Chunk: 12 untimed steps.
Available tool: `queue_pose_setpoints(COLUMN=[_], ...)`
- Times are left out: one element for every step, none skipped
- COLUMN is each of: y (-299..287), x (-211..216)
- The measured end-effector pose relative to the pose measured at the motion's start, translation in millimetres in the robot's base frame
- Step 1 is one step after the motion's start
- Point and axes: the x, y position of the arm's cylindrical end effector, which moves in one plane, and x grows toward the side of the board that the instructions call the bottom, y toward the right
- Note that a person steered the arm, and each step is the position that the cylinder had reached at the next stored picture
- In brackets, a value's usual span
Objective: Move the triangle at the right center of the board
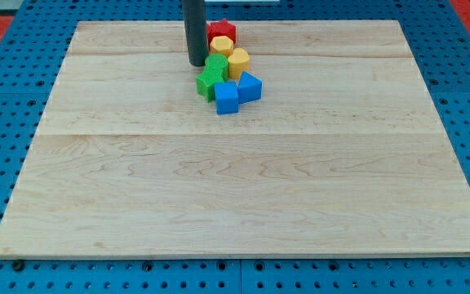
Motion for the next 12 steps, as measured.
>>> queue_pose_setpoints(y=[29.6,44.7,23.3,11.5,99.4,179.8,181.0,116.7,114.4,138.9,180.5,188.5], x=[46.4,60.8,46.1,41.1,44.8,66.2,81.9,77.1,126.9,120.7,99.4,91.1])
